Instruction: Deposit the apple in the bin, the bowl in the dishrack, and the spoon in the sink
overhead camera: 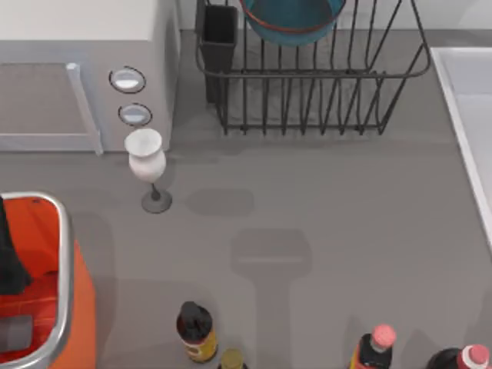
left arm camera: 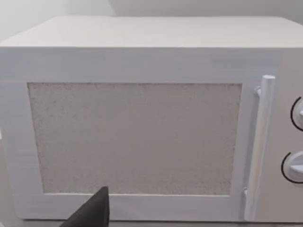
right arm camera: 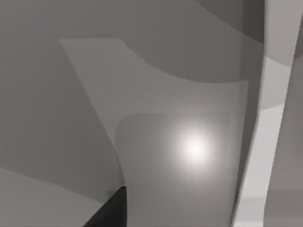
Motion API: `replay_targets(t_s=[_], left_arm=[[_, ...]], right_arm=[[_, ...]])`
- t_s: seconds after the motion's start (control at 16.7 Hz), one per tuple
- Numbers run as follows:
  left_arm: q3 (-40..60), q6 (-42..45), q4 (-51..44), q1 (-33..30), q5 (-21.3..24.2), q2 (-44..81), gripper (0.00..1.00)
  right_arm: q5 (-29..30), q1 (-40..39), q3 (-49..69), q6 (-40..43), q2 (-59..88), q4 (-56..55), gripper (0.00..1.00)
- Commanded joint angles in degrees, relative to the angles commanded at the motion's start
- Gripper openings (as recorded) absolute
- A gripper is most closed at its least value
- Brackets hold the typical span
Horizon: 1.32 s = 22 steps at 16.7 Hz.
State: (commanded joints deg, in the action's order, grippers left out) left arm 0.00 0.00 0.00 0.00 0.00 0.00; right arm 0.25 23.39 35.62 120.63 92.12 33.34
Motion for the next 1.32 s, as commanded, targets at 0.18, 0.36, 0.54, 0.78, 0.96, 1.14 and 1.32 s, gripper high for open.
replay_targets(t_s=[0.18, 0.36, 0.54, 0.78, 0.96, 1.14, 1.32], left_arm=[[0.0, 0.0, 0.0, 0.0, 0.0, 0.0, 1.0], [0.0, 0.0, 0.0, 0.0, 0.0, 0.0, 1.0], [0.0, 0.0, 0.0, 0.0, 0.0, 0.0, 1.0], [0.0, 0.0, 0.0, 0.0, 0.0, 0.0, 1.0], [0.0, 0.0, 0.0, 0.0, 0.0, 0.0, 1.0], [0.0, 0.0, 0.0, 0.0, 0.0, 0.0, 1.0], [0.0, 0.0, 0.0, 0.0, 0.0, 0.0, 1.0]], right_arm=[[0.0, 0.0, 0.0, 0.0, 0.0, 0.0, 0.4], [0.0, 0.0, 0.0, 0.0, 0.0, 0.0, 0.17], [0.0, 0.0, 0.0, 0.0, 0.0, 0.0, 0.0], [0.0, 0.0, 0.0, 0.0, 0.0, 0.0, 0.0], [0.0, 0.0, 0.0, 0.0, 0.0, 0.0, 0.0], [1.98, -0.39, 2.95, -2.23, -4.4, 6.2, 0.0], [1.97, -0.28, 6.89, -1.78, -6.5, 12.14, 0.0]])
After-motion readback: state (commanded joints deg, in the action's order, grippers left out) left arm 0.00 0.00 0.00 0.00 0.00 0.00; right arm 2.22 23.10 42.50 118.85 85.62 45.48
